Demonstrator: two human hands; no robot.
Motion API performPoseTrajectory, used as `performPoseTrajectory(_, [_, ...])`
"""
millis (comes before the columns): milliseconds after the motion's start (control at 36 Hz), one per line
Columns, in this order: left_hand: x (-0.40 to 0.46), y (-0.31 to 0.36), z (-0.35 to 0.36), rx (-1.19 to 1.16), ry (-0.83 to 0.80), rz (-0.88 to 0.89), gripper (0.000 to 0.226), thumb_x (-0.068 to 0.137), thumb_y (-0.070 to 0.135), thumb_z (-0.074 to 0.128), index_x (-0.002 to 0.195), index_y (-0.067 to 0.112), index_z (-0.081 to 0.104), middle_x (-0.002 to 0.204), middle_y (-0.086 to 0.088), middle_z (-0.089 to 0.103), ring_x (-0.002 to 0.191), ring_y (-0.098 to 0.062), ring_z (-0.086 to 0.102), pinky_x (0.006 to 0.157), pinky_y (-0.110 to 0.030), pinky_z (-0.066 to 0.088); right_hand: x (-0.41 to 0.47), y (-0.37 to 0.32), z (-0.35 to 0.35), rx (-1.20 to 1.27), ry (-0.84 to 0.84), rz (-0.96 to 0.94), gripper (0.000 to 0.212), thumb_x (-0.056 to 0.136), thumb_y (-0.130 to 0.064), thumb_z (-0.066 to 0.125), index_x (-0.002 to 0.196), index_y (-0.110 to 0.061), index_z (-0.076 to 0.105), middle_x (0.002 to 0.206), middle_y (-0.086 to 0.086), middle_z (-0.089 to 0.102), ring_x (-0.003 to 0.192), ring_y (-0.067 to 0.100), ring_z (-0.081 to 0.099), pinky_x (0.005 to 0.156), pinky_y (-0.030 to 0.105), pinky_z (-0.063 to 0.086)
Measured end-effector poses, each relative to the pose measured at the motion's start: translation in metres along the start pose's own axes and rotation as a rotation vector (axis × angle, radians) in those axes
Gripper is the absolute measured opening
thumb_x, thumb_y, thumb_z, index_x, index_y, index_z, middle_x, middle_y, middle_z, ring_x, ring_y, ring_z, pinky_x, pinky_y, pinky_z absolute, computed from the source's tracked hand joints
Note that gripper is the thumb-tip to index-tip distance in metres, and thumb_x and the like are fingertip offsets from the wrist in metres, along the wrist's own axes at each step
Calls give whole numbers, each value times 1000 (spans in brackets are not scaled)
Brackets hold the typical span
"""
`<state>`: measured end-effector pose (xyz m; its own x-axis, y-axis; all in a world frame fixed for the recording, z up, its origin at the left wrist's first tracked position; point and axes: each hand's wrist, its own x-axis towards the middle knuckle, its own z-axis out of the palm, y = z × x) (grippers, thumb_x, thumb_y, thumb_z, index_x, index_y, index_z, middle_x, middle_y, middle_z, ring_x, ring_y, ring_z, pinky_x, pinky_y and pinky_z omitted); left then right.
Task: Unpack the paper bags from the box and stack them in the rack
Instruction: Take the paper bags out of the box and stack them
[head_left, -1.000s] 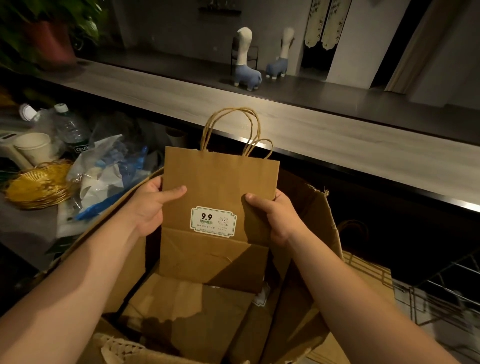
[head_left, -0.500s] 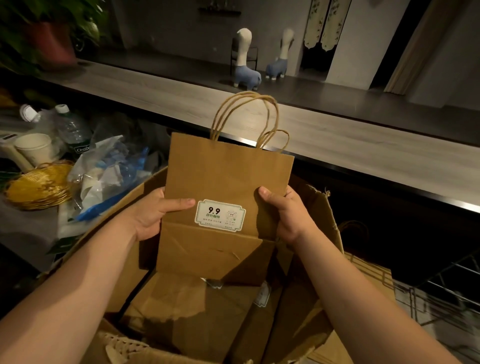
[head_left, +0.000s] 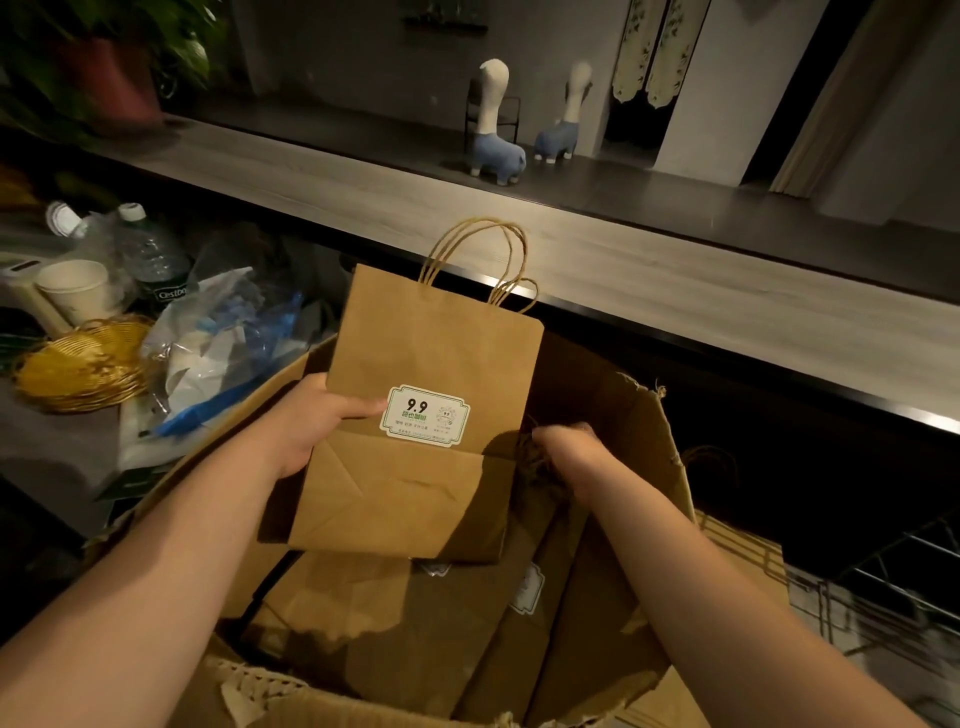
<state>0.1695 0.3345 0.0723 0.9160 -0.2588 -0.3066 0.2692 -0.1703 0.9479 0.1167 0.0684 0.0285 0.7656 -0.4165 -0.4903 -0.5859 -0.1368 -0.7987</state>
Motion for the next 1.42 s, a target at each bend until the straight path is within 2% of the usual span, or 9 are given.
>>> performPoseTrajectory(222, [1, 0, -2, 35, 97, -26, 41, 75, 18, 78, 114, 17, 64, 105, -6, 73, 101, -30, 67, 94, -54, 49, -4, 17, 5, -509, -206, 186, 43, 97, -28, 53, 134, -7, 46, 122, 9, 49, 113, 28, 51, 95, 35, 48])
performPoseTrajectory(333, [-1, 3, -1, 53, 130, 7, 34, 78, 17, 76, 110, 20, 64, 106, -4, 71, 103, -28, 64, 97, -53, 47, -10, 21, 7, -429, -262, 335, 42, 99, -26, 53, 136, -8, 46, 137, 13, 47, 120, 31, 53, 101, 41, 48])
performPoseTrajectory(444, [-4, 7, 0, 67, 143, 39, 27, 82, 12, 72, 107, 21, 66, 105, -3, 71, 104, -27, 64, 98, -52, 47, -3, 26, 10, -279, -260, 410, 34, 95, -19, 58, 126, -7, 50, 111, 12, 53, 113, 30, 55, 99, 42, 50])
performPoseTrajectory(694, [-6, 10, -9, 104, 221, 59, 40, 78, 14, 74, 116, 12, 63, 109, -6, 70, 109, -30, 61, 102, -56, 42, -8, 18, 9, 4, -224, 449, 10, 93, -2, 59, 94, -6, 50, 108, 17, 60, 111, 31, 61, 91, 44, 55])
performPoseTrajectory(806, [-7, 13, -10, 123, 238, 84, 27, 81, 9, 72, 107, 12, 67, 101, -4, 72, 101, -27, 65, 99, -54, 46, -8, 15, 8, -16, -189, 439, 25, 92, -4, 61, 114, -6, 50, 125, 18, 54, 113, 33, 59, 68, 41, 59])
performPoseTrajectory(1000, [-9, 14, -11, 127, 279, 100, 32, 81, 7, 72, 112, 7, 65, 102, -7, 71, 100, -28, 65, 96, -51, 48, -10, 13, 2, 163, -67, 391, 11, 97, -3, 51, 86, -4, 48, 85, 17, 58, 106, 33, 63, 86, 43, 55])
performPoseTrajectory(1056, [-9, 15, -11, 112, 295, 100, 32, 80, 6, 72, 111, 6, 66, 101, -7, 71, 100, -28, 65, 97, -50, 48, -8, 14, 3, 198, -75, 340, 4, 95, -6, 56, 98, -5, 53, 93, 18, 63, 97, 32, 67, 82, 43, 58])
performPoseTrajectory(1139, [-11, 16, -11, 99, 283, 94, 32, 80, 6, 72, 111, 7, 66, 100, -6, 71, 100, -27, 64, 98, -50, 46, -7, 15, 5, 171, -101, 256, 31, 87, -7, 68, 115, -10, 54, 105, 17, 64, 90, 30, 66, 66, 41, 58])
performPoseTrajectory(1417, [-20, 16, -12, 71, 227, 79, 40, 77, 13, 74, 114, 9, 60, 106, -7, 69, 106, -27, 61, 100, -47, 43, -19, 0, 1, 261, -92, 1, 43, 82, -2, 69, 121, -16, 56, 109, 12, 66, 99, 30, 63, 89, 50, 53])
